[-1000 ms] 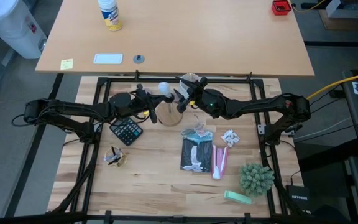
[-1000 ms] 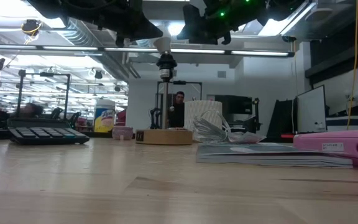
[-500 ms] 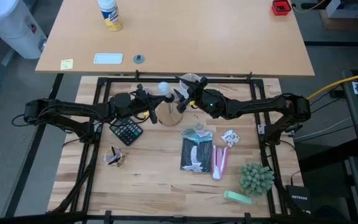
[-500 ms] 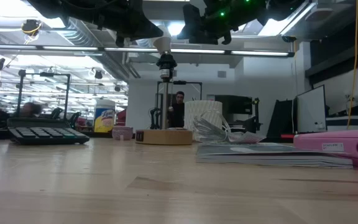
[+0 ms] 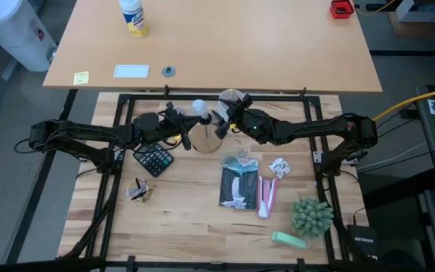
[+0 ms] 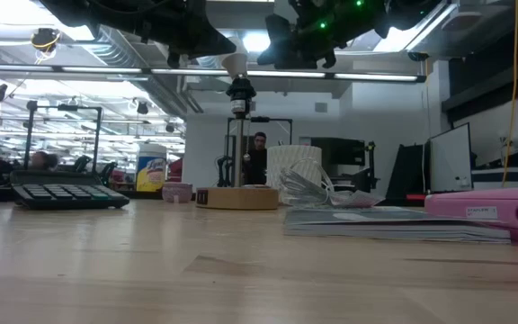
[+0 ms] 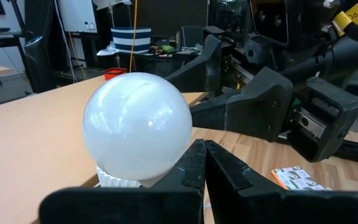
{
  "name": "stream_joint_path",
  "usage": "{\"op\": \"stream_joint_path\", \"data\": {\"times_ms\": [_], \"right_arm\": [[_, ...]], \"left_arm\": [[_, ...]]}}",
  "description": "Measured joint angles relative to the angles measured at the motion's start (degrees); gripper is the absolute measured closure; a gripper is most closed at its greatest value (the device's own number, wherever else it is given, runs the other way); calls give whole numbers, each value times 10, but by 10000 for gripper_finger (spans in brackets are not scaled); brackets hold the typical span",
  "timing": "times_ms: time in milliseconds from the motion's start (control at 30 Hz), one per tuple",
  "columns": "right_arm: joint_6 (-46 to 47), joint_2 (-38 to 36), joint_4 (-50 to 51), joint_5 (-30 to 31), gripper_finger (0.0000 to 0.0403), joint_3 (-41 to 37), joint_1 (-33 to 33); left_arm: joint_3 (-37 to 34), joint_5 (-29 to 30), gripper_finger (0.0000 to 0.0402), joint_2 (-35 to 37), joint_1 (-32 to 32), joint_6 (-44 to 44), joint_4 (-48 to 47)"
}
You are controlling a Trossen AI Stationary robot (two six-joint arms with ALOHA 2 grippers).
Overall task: Screw lightbulb
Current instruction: Remove the lightbulb from the lamp
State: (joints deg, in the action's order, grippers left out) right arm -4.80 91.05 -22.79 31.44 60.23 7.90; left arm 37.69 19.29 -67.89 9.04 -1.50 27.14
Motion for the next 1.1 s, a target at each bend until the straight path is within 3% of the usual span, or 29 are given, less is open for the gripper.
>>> {"op": "stream_joint_path", "data": {"times_ms": [167,400,733,933,1100], "right_arm": [[0,0,5,-16,148,0,0],[23,0,4,-132,148,0,0],[31,5,-5,-142,148,0,1],[33,21,-28,-192,148,0,11],[48,26,-41,-197,148,0,17]], "left_arm": [[0,0,400,0,0,0,0],[0,0,400,0,0,0,0],[0,0,400,0,0,0,0],[0,0,400,0,0,0,0],[0,0,400,0,0,0,0]]}}
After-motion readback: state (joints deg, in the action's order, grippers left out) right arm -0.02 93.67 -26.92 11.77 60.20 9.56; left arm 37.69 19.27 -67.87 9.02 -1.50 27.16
